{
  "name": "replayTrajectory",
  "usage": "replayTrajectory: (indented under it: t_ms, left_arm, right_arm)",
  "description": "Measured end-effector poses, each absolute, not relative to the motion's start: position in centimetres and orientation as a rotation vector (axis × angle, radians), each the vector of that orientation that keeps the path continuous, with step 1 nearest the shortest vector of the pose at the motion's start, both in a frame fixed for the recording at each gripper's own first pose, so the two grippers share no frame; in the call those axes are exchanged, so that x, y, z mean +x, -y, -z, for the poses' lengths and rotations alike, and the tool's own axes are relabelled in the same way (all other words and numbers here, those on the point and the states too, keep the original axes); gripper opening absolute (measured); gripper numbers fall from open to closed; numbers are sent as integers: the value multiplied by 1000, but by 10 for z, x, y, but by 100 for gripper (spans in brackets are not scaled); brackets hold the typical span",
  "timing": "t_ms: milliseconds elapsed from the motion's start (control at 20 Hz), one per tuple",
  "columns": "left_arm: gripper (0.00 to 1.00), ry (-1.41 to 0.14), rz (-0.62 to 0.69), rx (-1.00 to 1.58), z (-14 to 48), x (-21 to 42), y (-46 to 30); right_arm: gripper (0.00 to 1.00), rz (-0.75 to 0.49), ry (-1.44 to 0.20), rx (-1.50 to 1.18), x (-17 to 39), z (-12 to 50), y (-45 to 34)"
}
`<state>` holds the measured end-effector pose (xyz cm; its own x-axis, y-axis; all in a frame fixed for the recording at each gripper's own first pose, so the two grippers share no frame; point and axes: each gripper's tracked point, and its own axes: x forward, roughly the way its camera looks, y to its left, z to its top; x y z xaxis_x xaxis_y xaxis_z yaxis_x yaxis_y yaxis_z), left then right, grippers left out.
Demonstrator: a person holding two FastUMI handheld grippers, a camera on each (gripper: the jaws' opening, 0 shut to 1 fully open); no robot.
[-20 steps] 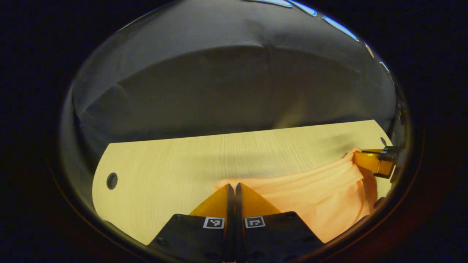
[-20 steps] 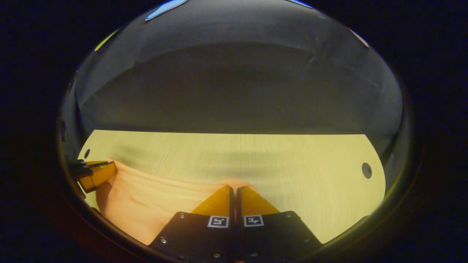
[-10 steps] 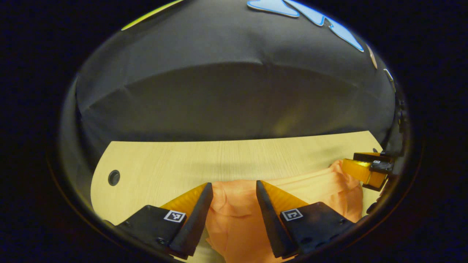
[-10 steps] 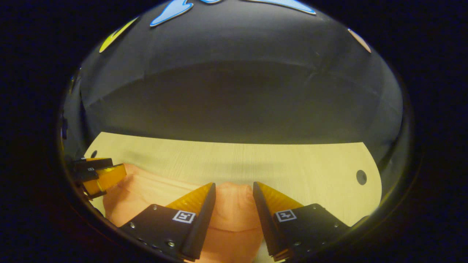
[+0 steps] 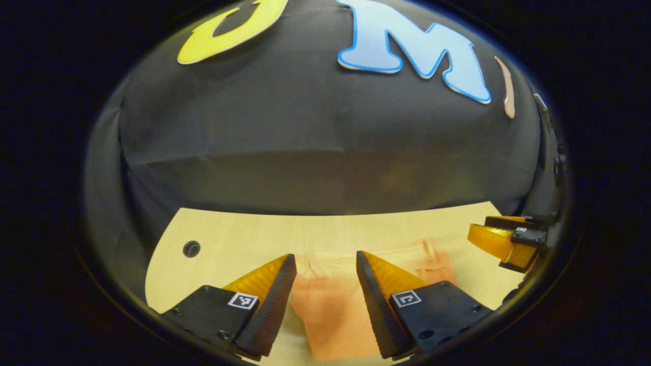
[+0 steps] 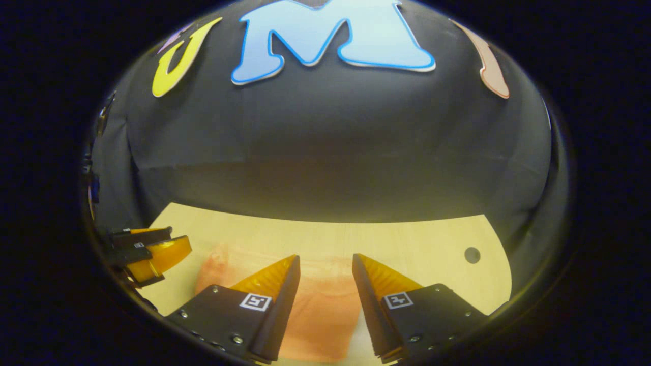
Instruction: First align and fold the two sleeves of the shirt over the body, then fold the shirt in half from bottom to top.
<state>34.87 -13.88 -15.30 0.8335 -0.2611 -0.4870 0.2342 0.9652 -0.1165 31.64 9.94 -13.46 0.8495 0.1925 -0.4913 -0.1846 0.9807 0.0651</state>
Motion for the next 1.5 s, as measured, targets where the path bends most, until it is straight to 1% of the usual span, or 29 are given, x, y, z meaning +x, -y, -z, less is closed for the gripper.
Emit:
replayTrajectory:
  t_ms: [100, 200, 250, 300, 550, 600, 700, 750, 800, 900, 1000, 1100, 1150, 1200, 1250, 1300, 1350, 1450, 1500]
  left_arm:
    - [79, -515, 260, -66, 127, 314, 130]
    - [82, -501, 260, -84, 99, 282, 120]
    - [79, -487, 258, -82, 88, 265, 114]
    - [80, -475, 256, -78, 79, 245, 110]
    - [80, -399, 262, -41, 31, 150, 96]
    - [79, -387, 263, -39, 26, 131, 92]
    - [82, -365, 261, -32, 18, 96, 85]
    - [82, -359, 260, -29, 16, 80, 82]
    - [80, -354, 260, -25, 18, 63, 78]
    - [80, -329, 251, -8, 17, 35, 71]
    - [78, -304, 256, 12, 25, 9, 69]
    - [80, -302, 258, 27, 31, -11, 67]
    - [80, -300, 263, 29, 34, -18, 66]
    - [80, -293, 269, 28, 35, -24, 66]
    - [82, -289, 274, 27, 36, -29, 67]
    - [78, -289, 277, 27, 38, -33, 65]
    - [80, -290, 277, 27, 40, -35, 63]
    - [79, -288, 283, 24, 43, -37, 61]
    - [79, -285, 289, 24, 44, -36, 62]
  right_arm:
    - [65, -204, -508, 18, 285, 107, -97]
    - [65, -211, -492, 21, 255, 83, -95]
    - [65, -212, -478, 24, 239, 71, -93]
    - [65, -212, -463, 26, 221, 59, -90]
    - [65, -224, -397, 46, 139, 22, -81]
    - [65, -227, -381, 47, 122, 15, -82]
    - [65, -234, -359, 50, 87, 10, -84]
    - [63, -240, -354, 56, 70, 10, -86]
    - [65, -246, -350, 64, 56, 13, -90]
    - [65, -257, -344, 78, 28, 19, -94]
    - [65, -261, -330, 94, 7, 24, -95]
    - [65, -257, -318, 95, -10, 29, -94]
    - [63, -256, -315, 94, -17, 32, -93]
    - [63, -252, -312, 93, -23, 33, -91]
    - [63, -247, -308, 91, -27, 34, -90]
    - [63, -240, -305, 91, -31, 35, -89]
    - [65, -233, -308, 90, -33, 37, -88]
    - [65, -220, -310, 105, -35, 38, -88]
    - [63, -213, -307, 116, -36, 38, -88]
